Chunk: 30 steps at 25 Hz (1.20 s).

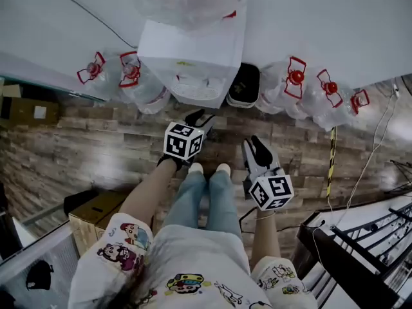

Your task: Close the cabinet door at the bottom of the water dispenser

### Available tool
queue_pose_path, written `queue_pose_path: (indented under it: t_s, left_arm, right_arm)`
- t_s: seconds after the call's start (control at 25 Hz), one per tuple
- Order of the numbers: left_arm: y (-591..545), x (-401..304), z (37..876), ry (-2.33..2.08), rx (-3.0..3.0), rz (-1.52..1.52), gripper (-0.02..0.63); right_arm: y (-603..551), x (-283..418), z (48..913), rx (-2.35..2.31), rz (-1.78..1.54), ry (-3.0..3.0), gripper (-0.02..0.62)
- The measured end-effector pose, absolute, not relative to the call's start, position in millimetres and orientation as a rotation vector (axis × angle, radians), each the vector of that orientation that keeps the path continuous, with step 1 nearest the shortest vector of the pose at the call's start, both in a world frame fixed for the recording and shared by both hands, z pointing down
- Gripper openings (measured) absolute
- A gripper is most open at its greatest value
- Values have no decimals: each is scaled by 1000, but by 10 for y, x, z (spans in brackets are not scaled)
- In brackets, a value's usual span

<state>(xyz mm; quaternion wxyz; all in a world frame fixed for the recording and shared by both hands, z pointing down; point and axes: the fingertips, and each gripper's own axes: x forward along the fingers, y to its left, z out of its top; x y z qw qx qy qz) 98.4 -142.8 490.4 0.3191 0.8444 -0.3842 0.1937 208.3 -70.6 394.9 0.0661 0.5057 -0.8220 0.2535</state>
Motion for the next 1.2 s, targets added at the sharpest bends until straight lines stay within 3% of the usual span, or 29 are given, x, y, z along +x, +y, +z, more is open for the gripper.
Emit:
queue_pose_path:
  t_s: [0.36,0.64,1.2]
  left_arm:
    - [-796,418,3213,-1030,2389,189,172]
    - [-308,41,2268,-1085,2524,23,172]
    - [372,-467,1652,-1318,2506,-108,70]
  right_arm:
    - [-292,1315,2511,1321,486,-2733,101]
    - [103,1019,1862,1195,300,-2851,78]
    - [281,944,1535,1222,293,-2957,11]
